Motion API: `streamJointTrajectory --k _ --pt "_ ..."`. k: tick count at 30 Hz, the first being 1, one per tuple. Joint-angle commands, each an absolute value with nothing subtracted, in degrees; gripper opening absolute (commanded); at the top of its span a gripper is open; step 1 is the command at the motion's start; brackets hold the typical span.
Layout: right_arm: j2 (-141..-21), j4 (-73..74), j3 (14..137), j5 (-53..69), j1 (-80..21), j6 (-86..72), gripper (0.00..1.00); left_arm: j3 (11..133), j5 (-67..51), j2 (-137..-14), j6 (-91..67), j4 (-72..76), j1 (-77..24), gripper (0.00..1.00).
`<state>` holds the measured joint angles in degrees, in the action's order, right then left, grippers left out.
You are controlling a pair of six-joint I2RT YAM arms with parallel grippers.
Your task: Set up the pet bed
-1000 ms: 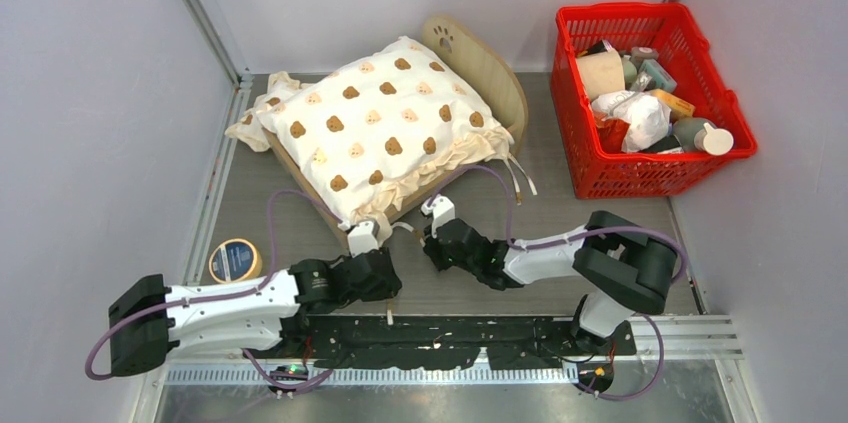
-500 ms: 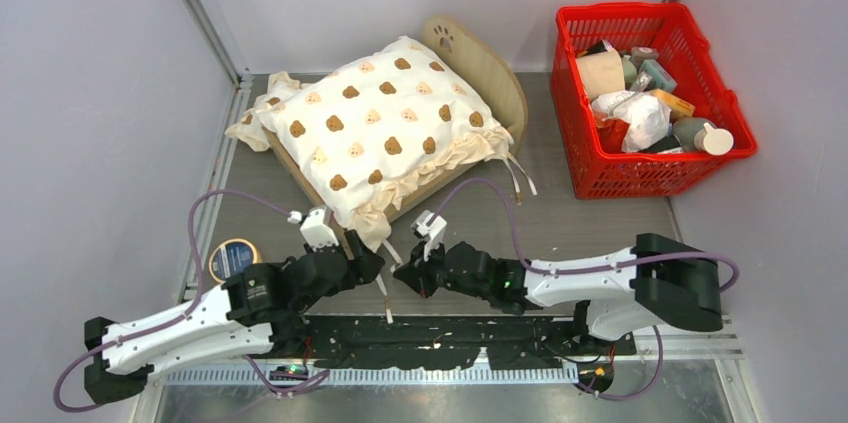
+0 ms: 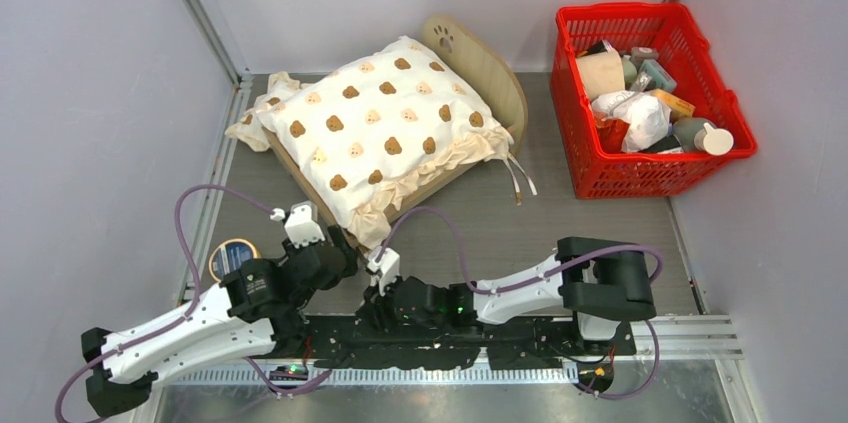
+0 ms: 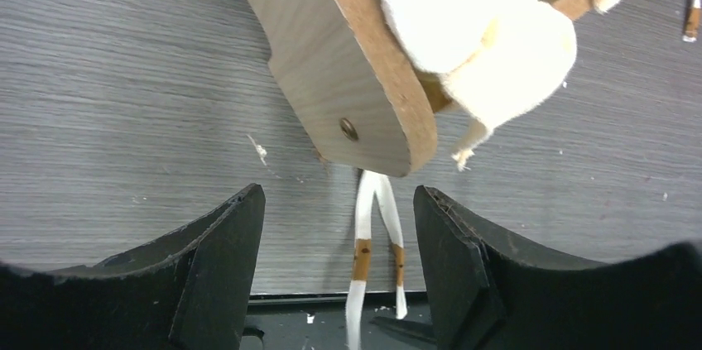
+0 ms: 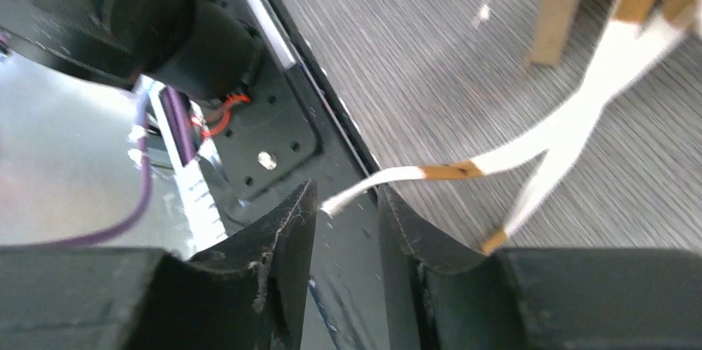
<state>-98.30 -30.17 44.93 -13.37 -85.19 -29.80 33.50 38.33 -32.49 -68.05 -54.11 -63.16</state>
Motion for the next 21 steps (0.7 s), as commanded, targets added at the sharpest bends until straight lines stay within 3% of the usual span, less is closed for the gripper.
streamJointTrajectory --k 1,7,15,17,20,21 --pt "-92.9 -28.4 39.6 -21.6 -85.5 -31.3 0.42 34.9 37.4 -33.2 -64.0 -52.1 -59.5 0.69" --pt "-93.3 -27.5 35.0 -25.6 -85.5 -30.6 0.51 34.1 34.0 -34.2 -61.4 -49.4 -56.1 0.65" --pt "-100.2 -28.8 39.4 -26.0 -85.5 -26.1 0.48 34.8 32.3 -35.4 -57.9 -47.0 -56.1 0.59" --pt "-101.3 -26.2 40.5 -28.4 -85.4 -25.8 0.40 34.8 31.5 -35.5 -57.0 -46.3 -56.2 0.57" --pt "-100.2 -25.8 39.5 -30.9 -84.6 -25.1 0.09 34.6 30.0 -35.6 -56.5 -45.5 -56.1 0.55" --pt "-99.5 -26.5 38.4 -30.9 -84.3 -25.2 0.07 34.5 29.3 -35.7 -56.0 -45.0 -56.1 0.54"
